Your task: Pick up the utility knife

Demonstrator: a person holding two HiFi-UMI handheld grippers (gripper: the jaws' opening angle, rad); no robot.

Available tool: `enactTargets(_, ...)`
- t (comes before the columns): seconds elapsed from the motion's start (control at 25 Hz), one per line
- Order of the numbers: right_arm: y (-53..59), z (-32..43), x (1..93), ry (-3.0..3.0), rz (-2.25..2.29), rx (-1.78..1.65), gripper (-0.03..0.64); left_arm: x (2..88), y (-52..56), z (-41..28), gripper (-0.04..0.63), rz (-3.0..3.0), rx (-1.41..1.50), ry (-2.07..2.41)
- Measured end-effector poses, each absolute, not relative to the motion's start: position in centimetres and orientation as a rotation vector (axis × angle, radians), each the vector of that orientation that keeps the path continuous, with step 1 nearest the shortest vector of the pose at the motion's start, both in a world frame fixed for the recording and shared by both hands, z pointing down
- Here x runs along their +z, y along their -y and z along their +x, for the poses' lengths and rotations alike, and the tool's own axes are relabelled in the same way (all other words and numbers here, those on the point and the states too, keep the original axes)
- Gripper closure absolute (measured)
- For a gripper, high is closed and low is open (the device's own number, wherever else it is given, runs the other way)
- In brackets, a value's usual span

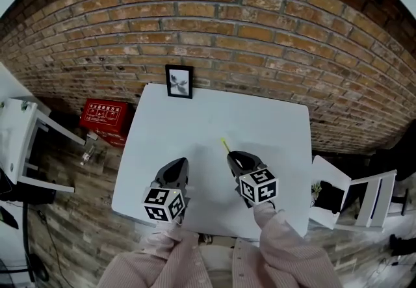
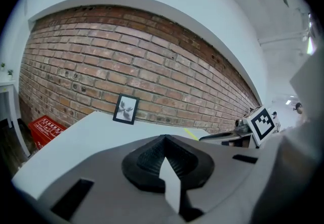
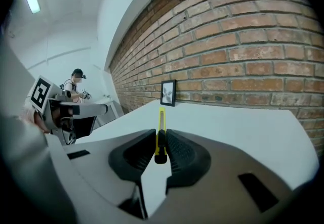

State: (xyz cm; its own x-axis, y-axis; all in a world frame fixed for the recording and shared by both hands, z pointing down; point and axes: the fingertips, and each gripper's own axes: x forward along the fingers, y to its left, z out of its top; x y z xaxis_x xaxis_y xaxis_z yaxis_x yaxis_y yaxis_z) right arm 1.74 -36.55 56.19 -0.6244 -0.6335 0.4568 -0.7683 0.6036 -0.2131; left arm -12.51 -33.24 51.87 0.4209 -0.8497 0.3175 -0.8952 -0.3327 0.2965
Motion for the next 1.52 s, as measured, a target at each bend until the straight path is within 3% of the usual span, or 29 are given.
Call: enactTargets(1.52,31.8,7.2,38.1,2.887,1.577,0.344,0.549,37.8,30.4,-15.1,0.601,2.564,-0.034,1.638)
